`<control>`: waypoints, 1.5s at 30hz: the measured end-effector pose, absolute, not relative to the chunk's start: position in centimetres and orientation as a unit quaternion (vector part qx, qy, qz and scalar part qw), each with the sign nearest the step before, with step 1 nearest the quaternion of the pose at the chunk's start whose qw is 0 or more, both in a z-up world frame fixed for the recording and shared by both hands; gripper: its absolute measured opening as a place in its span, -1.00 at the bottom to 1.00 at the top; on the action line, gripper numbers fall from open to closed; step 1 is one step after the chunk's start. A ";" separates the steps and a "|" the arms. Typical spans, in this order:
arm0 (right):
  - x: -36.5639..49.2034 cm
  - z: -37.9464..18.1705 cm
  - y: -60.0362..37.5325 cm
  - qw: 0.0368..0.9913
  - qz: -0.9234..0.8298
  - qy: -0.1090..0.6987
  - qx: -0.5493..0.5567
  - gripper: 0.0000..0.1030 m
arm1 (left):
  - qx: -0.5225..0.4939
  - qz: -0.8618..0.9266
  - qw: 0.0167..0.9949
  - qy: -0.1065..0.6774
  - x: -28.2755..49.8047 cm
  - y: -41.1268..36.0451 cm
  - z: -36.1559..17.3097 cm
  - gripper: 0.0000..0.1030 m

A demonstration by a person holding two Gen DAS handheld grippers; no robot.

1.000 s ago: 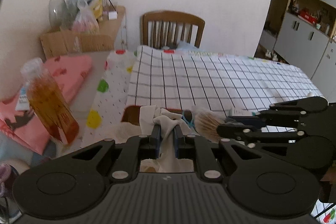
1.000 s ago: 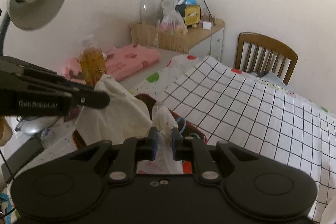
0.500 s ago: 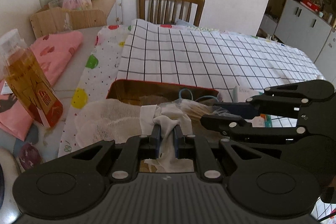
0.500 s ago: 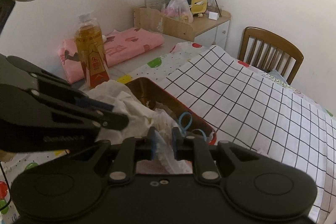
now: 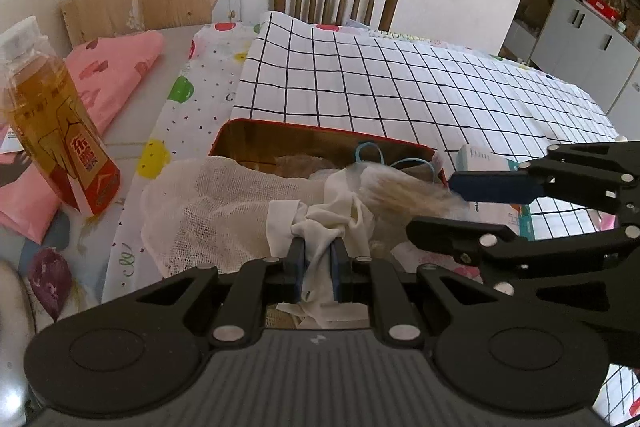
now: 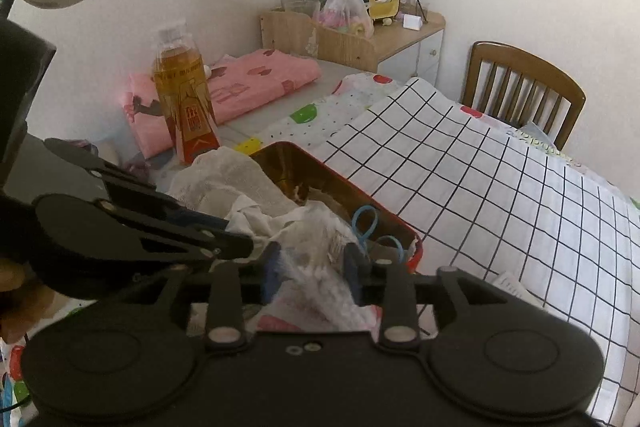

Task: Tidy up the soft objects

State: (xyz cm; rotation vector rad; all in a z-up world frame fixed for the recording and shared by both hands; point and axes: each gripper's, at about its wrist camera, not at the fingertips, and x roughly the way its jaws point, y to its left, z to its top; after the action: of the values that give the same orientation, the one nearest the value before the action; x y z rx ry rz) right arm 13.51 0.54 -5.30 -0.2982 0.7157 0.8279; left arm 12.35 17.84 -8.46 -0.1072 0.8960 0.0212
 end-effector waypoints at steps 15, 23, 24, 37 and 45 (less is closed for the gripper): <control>12.0 -3.7 -2.3 0.852 0.394 0.326 -0.114 0.05 | -0.042 0.031 0.912 0.407 10.3 16.6 -6.9 0.36; 11.0 -2.7 -4.6 0.857 0.392 0.318 -0.099 0.11 | -0.036 0.038 0.921 0.385 8.5 15.6 -5.2 0.38; 10.9 -2.6 -4.9 0.859 0.392 0.316 -0.097 0.13 | -0.033 0.039 0.923 0.382 8.2 15.3 -4.9 0.38; 8.7 0.0 -9.2 0.867 0.400 0.292 -0.053 0.62 | -0.031 0.037 0.938 0.342 4.8 12.5 -1.8 0.58; 7.9 1.0 -12.4 0.880 0.386 0.276 -0.029 0.85 | -0.027 0.040 0.946 0.321 3.3 11.0 -0.1 0.85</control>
State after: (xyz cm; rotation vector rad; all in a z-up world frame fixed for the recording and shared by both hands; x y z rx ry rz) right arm 7.87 -12.39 1.00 -0.0604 0.5755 0.8052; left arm 3.35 11.04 -0.11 -0.0551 0.6531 0.0825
